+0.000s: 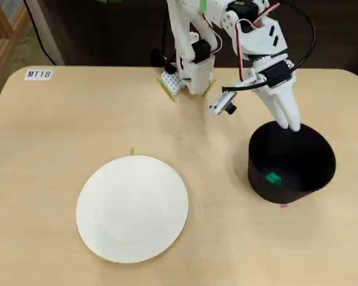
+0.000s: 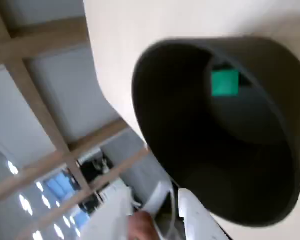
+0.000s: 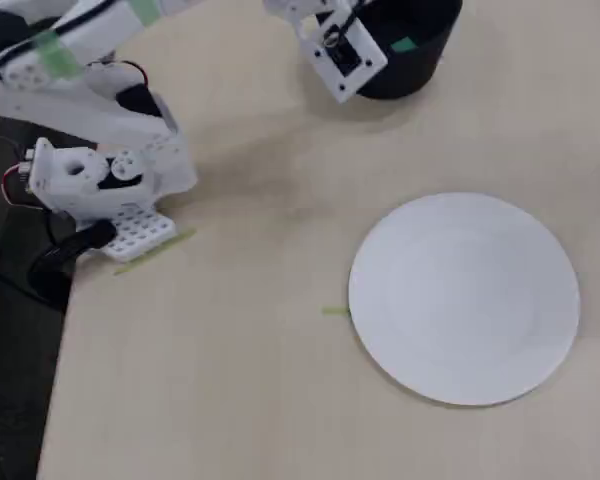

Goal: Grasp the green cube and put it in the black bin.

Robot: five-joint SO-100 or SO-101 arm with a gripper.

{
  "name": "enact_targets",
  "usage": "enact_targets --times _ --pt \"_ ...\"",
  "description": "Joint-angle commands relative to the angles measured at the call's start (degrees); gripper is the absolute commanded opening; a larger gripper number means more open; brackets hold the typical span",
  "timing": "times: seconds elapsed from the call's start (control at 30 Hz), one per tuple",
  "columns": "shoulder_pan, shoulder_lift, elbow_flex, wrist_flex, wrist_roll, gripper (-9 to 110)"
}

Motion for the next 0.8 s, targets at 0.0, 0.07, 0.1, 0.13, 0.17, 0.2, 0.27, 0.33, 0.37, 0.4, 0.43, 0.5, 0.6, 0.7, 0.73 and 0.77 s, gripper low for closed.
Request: enact_targets --times 0.0,0.07,0.1,0.13,0.17,0.2,0.27,0.33,0.37,0.4,0.43,0.5,0.6,0.7,0.73,0.77 --pt "9.3 2.5 1.4 -0.4 -2.4 0" --pt "15.6 4.0 3.8 -1.0 -3.8 0" --pt "18.6 5.1 5.1 -1.0 -4.2 0" --pt "21.4 6.3 6.7 -1.0 -4.6 0" --pt "23.8 8.0 8.3 -0.7 -4.9 0" --pt "25.9 9.8 10.3 -0.4 -5.0 0" --pt "28.8 15.0 14.8 0.4 -4.8 0" --pt "30.6 22.3 19.9 2.3 -4.4 0" --pt "31.1 26.4 22.4 3.8 -4.0 0" --pt "31.7 30.7 24.8 5.6 -3.8 0" --pt "32.0 34.9 27.1 7.6 -3.5 0" --pt "32.1 43.1 31.2 12.0 -3.3 0" --pt "31.3 51.9 35.6 16.8 -4.1 0" --pt "31.5 54.5 38.2 19.0 -5.4 0" --pt "31.6 54.5 39.1 19.1 -5.9 0" --pt "31.7 54.5 40.0 19.0 -6.3 0"
